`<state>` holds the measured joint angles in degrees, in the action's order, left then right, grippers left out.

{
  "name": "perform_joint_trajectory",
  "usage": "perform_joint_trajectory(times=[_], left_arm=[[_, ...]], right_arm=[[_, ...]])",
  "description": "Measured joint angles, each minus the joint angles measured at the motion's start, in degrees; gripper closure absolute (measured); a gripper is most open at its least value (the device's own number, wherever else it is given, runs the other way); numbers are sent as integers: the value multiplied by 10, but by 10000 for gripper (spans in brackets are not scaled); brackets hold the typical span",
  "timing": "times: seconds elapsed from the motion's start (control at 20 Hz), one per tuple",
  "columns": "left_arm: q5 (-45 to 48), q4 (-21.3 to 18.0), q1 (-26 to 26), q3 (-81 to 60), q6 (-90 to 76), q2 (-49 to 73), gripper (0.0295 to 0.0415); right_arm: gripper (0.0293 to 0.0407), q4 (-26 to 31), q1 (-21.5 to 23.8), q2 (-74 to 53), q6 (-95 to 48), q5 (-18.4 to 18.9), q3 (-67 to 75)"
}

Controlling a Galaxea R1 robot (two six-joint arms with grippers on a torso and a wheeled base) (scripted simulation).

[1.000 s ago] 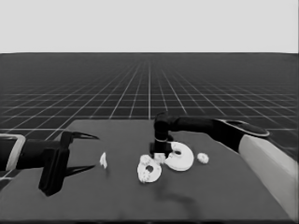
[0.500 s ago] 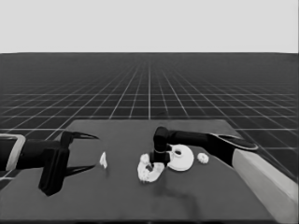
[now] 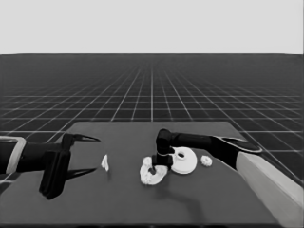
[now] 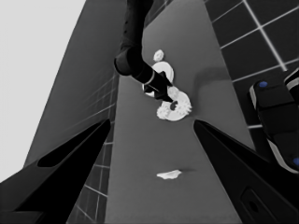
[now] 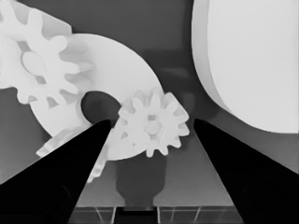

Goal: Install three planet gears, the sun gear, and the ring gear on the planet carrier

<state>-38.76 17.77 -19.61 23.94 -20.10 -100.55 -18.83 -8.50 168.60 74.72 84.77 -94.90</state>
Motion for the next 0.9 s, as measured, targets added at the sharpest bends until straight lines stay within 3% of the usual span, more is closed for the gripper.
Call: perform_joint_trajectory(times=[0.15, 0.5, 0.55, 0.65, 0.9], left_arm=[[0, 0, 0, 0, 0, 0, 326], [0, 0, 0, 0, 0, 0, 326], [0, 0, 0, 0, 0, 0, 326], [0, 0, 0, 0, 0, 0, 326], [0, 0, 0, 0, 0, 0, 326]], right_arm=[[315, 65, 70, -15, 32, 27, 53], [315, 84, 89, -16, 35, 31, 58], [314, 99, 99, -116, -58, 16, 128], [315, 119, 109, -279, -220, -1, 76], [315, 132, 112, -296, -338, -8, -35]])
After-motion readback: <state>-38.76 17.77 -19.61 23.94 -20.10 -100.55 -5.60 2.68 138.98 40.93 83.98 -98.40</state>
